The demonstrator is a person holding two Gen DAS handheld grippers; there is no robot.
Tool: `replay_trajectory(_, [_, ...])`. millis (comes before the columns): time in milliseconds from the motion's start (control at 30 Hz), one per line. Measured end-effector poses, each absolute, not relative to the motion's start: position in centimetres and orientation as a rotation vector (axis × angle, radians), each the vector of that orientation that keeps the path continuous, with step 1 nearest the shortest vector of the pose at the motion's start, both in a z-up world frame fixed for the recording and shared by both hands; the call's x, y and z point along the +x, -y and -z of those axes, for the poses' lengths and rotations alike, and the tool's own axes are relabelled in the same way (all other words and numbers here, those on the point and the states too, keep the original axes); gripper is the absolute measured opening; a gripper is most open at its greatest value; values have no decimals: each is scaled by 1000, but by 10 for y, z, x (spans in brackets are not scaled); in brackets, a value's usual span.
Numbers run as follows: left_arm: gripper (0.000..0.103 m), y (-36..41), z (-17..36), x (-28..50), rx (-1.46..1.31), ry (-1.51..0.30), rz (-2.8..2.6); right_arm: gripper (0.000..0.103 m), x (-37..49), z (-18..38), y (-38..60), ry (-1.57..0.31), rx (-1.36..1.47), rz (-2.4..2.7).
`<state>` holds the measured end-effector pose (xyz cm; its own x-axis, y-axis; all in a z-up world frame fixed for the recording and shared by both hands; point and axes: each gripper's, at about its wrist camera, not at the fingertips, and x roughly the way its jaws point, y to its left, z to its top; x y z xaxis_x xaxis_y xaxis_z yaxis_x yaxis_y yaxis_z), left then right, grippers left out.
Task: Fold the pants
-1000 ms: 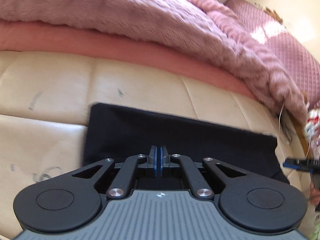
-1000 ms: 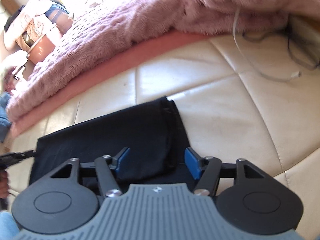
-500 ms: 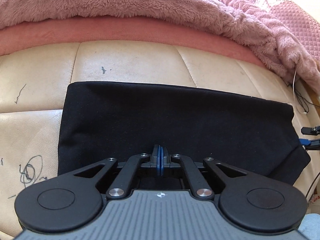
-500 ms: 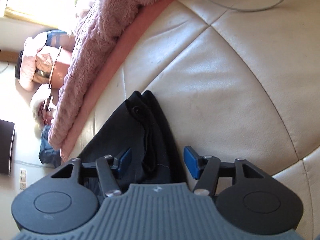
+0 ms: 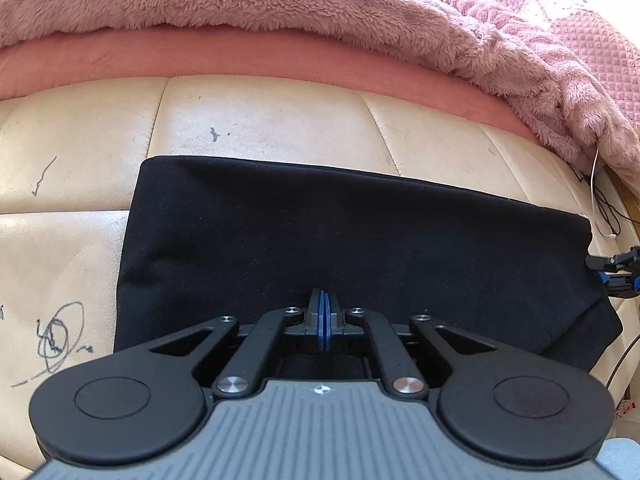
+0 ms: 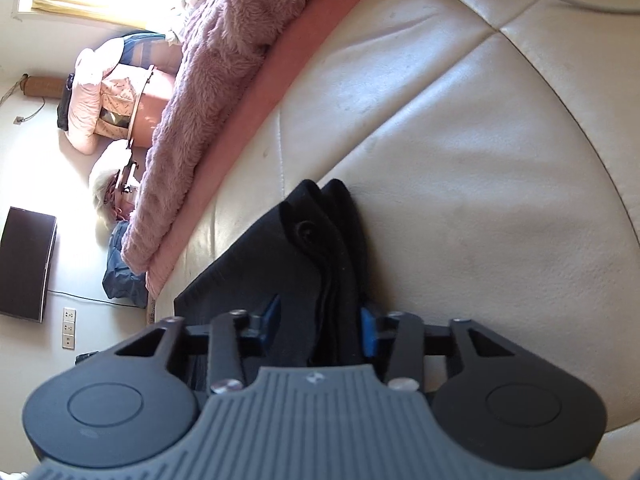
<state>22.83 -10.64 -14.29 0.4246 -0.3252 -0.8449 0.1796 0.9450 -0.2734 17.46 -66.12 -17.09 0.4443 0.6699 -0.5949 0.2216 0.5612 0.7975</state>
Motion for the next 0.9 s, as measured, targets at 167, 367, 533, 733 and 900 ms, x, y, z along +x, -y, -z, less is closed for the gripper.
replay_trajectory(167, [5,117,138,226,-51,-1054,331,15,168,169,658,-1075,960,-331])
replay_trajectory(367, [5,151,128,233,85,-982,418,12,164,136,649,-1045,915,-307])
replay_trajectory(533, [5,196,128,251,181,-923,503,12,170,95,631,-1040,849,-274])
replay_trajectory(733, [5,240,139,271,252,-885,551,12,175,58,609,-1058,771,-229])
replay_trajectory(900, [5,254,143,278,295,-864,555,12,175,42,600,-1060,770,-216])
